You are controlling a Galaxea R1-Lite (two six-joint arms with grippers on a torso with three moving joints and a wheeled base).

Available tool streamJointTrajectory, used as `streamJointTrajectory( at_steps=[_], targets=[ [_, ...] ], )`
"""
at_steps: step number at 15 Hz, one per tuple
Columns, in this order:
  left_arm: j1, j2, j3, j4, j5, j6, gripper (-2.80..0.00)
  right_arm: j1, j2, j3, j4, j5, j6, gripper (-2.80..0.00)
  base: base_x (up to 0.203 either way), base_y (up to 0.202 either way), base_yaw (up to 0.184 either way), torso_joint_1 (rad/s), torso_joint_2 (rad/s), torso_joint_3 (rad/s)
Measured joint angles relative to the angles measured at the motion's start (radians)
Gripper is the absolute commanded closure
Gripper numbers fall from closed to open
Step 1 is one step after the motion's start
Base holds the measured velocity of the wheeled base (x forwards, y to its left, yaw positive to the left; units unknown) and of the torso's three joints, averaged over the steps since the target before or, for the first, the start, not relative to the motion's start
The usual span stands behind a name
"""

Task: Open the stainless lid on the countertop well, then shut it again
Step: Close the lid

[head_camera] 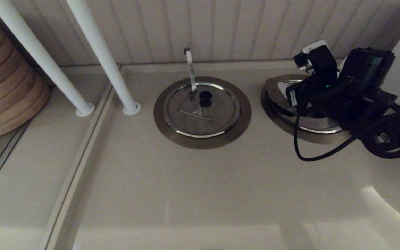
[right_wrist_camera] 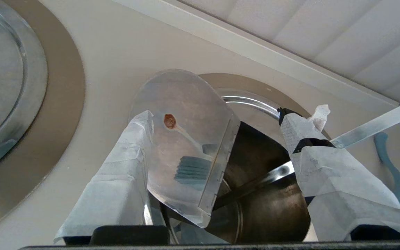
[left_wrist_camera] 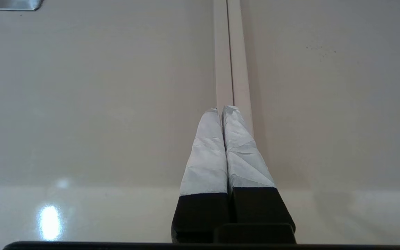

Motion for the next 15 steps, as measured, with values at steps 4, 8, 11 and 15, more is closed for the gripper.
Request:
streamJointTrajectory(
  at_steps=[4,8,11,15],
  targets=[
    [0.000,0.000,0.000,0.000,0.000,0.000,0.00,0.001,0.006,-0.001,0.000,0.020,0.019,-2.80,0.000,0.000,0.000,0.000,0.00,0.000],
    [0.000,0.000,0.000,0.000,0.000,0.000,0.00,0.029,0.035,0.007,-0.002,0.020,0.020,-2.80,0.000,0.000,0.000,0.000,0.00,0.000],
    [0.000,0.000,0.000,0.000,0.000,0.000,0.00,0.049,0.057,0.011,-0.007,0.013,0.018,-2.80,0.000,0.000,0.000,0.000,0.00,0.000],
    [0.000,0.000,0.000,0.000,0.000,0.000,0.00,0.053,0.093,0.007,-0.011,0.004,0.014,-2.80,0.000,0.000,0.000,0.000,0.00,0.000]
  ],
)
